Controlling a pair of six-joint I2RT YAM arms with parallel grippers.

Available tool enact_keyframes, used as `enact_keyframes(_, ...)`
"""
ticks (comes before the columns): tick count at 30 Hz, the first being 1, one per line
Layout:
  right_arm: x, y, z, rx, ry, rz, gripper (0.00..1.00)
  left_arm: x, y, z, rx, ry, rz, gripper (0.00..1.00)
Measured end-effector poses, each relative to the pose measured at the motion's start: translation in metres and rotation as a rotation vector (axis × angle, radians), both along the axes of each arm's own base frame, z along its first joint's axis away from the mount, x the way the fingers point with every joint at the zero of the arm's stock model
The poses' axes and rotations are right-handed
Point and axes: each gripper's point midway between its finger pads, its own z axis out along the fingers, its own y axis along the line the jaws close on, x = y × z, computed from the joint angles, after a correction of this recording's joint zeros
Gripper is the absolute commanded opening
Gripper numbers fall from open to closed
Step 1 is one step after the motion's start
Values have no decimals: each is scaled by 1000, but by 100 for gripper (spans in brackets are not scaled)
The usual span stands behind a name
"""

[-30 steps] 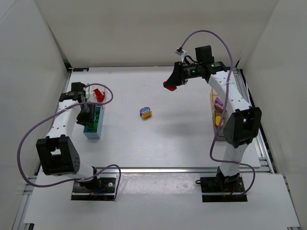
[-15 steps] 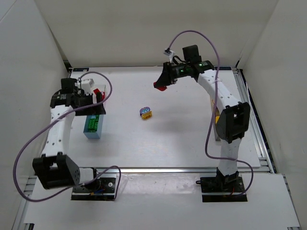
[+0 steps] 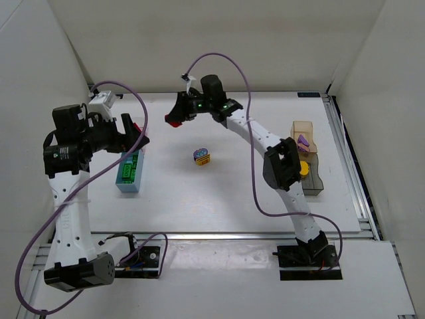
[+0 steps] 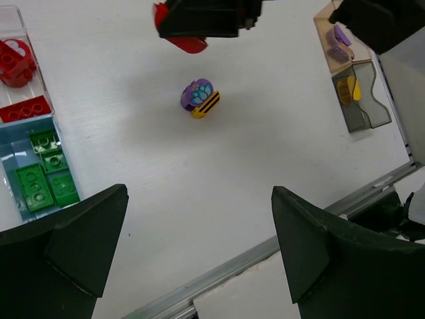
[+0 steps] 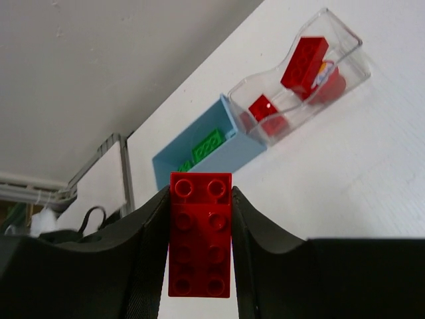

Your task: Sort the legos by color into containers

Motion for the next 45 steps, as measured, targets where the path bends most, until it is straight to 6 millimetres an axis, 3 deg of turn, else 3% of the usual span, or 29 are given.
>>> enact_keyframes(9,5,87,-31,131,-90,-78,0,-19,2,29,29,-53,2,99)
enact_keyframes(15,4,123,-61,176,-127,-113,0,-20,6,25,41,-31,30,99)
enact_keyframes(20,8,137,-79,195,-181,-166,0,-21,8,14,42,5,45,99)
enact_keyframes(29,20,152,-86,277,-333,-262,1,-23,12,8,57,33,61,100)
enact_keyframes(34,17,158,-89,318,-385,-283,2,-24,12,6,56,44,61,99)
enact_keyframes(40,7,167,-111,320,-423,-277,6,-22,12,4,57,53,63,99)
enact_keyframes(45,-1,172,-108,345,-470,-271,4,-21,13,3,56,58,64,99)
